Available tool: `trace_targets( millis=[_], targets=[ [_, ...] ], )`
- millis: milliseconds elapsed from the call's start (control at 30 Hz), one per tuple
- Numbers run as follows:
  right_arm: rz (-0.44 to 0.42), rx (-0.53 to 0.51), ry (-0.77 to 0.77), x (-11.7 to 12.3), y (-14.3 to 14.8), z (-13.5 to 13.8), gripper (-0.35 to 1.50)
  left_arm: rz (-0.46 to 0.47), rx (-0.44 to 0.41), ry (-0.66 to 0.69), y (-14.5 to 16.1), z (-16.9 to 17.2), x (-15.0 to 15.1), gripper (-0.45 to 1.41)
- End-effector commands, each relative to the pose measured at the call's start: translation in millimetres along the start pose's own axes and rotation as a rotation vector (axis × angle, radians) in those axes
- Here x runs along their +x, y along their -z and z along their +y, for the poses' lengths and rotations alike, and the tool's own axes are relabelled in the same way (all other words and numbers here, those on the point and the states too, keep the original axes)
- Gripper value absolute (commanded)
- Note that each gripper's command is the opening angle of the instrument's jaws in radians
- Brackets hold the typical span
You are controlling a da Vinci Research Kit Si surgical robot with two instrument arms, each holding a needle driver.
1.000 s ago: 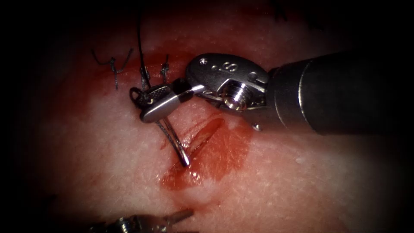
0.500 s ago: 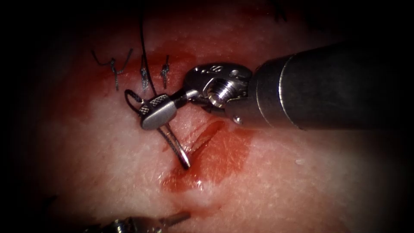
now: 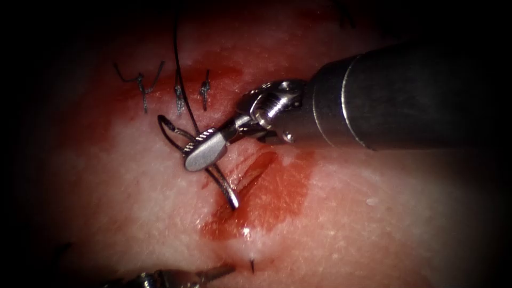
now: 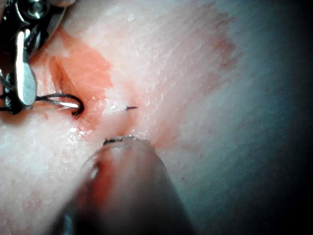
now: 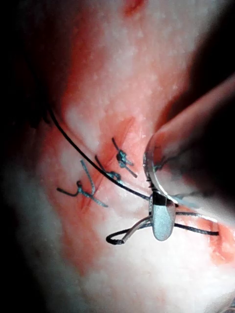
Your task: Wound Closure
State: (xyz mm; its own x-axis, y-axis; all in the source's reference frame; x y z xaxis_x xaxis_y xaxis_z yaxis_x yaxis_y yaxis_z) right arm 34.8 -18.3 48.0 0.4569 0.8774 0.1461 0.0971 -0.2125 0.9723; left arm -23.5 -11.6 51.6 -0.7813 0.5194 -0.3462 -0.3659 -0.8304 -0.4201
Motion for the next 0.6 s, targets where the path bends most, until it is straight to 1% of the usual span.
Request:
trace_targets(
  millis=[33, 233, 367, 433, 533, 567, 600],
  targets=[
    [-0.018, 0.01, -0.013, -0.7, -1.0, 0.4, -0.35, -0.001, -0.001, -0.002, -0.9, 0.5, -0.1, 0.42],
    [-0.025, 0.02, -0.047, -3.9, -0.9, -0.1, -0.35, -0.002, 0.002, -0.002, -0.9, 0.4, -0.2, 0.42],
    [-0.01, 0.014, -0.063, -5.4, -0.2, -0.1, -0.35, -0.002, 0.001, -0.002, -0.9, 0.4, -0.1, 0.42],
    [-0.003, 0.008, -0.062, -6.0, 0.0, -0.1, -0.35, -0.003, 0.003, -0.001, -0.8, 0.4, 0.0, 0.42],
    [0.043, -0.008, -0.065, -6.1, 0.3, 0.1, -0.35, -0.005, 0.005, 0.001, -0.8, 0.4, 0.2, 0.42],
    [0.07, -0.009, -0.056, -5.9, 0.4, 0.2, -0.35, -0.008, 0.005, 0.002, -0.8, 0.4, 0.3, 0.42],
    [0.134, -0.027, 0.03, -5.3, 0.7, 0.3, 0.26, -0.003, 0.007, 0.005, -0.7, 0.6, 0.5, 0.39]
  ],
)
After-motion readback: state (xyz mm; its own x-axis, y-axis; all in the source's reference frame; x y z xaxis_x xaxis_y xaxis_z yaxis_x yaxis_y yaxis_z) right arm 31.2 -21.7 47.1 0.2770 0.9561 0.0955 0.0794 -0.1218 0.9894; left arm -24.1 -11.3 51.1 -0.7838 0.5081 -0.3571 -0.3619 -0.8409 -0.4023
